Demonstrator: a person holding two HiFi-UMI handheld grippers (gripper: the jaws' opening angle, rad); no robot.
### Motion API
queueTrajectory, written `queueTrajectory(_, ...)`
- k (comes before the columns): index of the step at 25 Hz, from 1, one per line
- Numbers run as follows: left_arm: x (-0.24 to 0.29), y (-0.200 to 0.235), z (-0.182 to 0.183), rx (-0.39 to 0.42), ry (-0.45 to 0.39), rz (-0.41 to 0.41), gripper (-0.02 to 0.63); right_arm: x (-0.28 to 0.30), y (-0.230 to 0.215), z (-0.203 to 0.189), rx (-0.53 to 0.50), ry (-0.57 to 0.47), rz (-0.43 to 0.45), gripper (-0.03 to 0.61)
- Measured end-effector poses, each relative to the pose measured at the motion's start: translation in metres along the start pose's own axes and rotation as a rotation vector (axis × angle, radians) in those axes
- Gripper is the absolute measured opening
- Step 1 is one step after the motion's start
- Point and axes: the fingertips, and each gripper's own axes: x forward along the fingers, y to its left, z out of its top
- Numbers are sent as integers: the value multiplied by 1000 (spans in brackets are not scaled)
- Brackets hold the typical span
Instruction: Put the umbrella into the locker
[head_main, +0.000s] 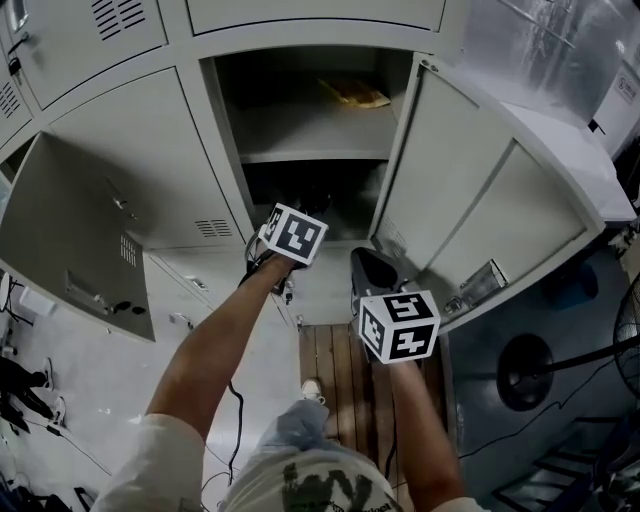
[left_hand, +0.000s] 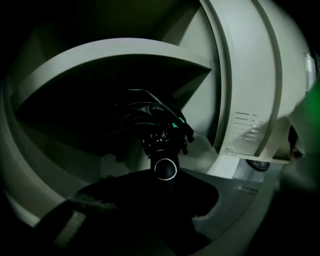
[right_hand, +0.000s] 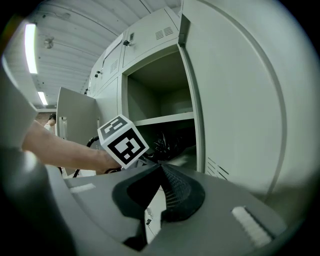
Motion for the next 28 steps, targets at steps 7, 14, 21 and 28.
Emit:
queueTrajectory(7,30,15,12,55,49,32,109,14,-10,-6,5,15,-2,-3)
queueTrajectory(14,53,22,21,111,87,67,112,20,-17,-13,9,30,-6,-3)
queueTrajectory(21,70,31,13,157,139,84,118,24,-23,-14,3,34,-15,-3)
queueTrajectory(28,74,36,16,164,169,80,129,28,-21,-12,0,34,-9,-3)
